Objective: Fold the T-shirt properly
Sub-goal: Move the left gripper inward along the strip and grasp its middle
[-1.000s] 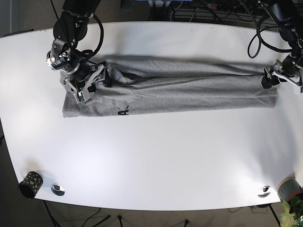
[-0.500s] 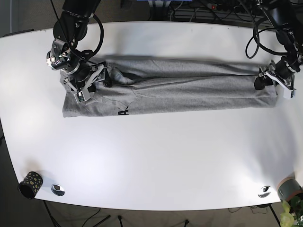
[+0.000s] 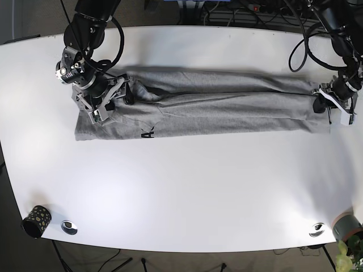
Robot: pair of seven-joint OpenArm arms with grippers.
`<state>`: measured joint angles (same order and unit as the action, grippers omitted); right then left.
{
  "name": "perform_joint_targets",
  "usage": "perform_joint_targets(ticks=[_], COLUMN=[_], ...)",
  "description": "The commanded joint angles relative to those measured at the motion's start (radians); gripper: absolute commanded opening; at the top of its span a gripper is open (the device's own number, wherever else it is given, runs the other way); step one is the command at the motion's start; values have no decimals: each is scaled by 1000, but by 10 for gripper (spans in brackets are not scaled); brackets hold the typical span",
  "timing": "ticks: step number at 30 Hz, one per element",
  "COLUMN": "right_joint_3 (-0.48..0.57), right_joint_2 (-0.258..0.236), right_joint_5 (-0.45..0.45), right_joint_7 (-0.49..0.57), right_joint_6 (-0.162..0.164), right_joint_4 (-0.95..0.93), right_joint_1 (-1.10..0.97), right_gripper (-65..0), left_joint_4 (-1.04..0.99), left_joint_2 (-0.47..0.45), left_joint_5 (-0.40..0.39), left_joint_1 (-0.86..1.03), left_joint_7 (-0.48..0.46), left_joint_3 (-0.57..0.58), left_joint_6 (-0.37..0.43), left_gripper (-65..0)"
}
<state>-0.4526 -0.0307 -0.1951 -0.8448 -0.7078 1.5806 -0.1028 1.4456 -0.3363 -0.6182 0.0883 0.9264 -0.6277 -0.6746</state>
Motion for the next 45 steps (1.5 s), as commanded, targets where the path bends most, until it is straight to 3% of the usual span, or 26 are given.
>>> perform_joint_targets(ticks=[1,5,8,14,21,24,29,38,42,45], right_joint_3=[-4,-4,-4,-4,-4,-4,-4,-4,-4,-4], right_joint_2=[-5,-5,-5,-4,-4,-4,-4,-4,-4,-4], right_joint_5=[32,32,32,32,32,32,32,32,32,32], right_joint_7=[-51,-51,-51,-51,-51,-51,-51,-51,-51,-51], right_joint_6=[10,10,10,10,10,10,10,10,10,10], right_joint_4=[1,1,-1,-1,1,-4,-1,-3,1,-1], right_joint_1=[-2,-2,-2,-2,-2,-2,-2,-2,-2,-2], right_gripper=[-265,-265,-265,-265,-265,-265,-265,-265,-265,-265], left_joint_4=[111,254,350,392,393,376,360,303,283,280], left_joint_2=[9,29,32,93,191,245,306,329,357,363], left_joint_5=[-18,-16,-16,-10,182,237,254,277,338,361], left_joint_1=[5,43,67,64,18,9,-25,-58,-61,-61], left_joint_7=[-23,-23,-23,-23,-23,-25,-25,-25,-25,-25], left_joint_3=[25,147,260,431,593,619,622,707,730,736], left_joint_6=[-6,-4,43,97,94,94,94,97,97,97], left_gripper=[-596,-596,-596,-593,-592,-590,-590,-588,-514,-424])
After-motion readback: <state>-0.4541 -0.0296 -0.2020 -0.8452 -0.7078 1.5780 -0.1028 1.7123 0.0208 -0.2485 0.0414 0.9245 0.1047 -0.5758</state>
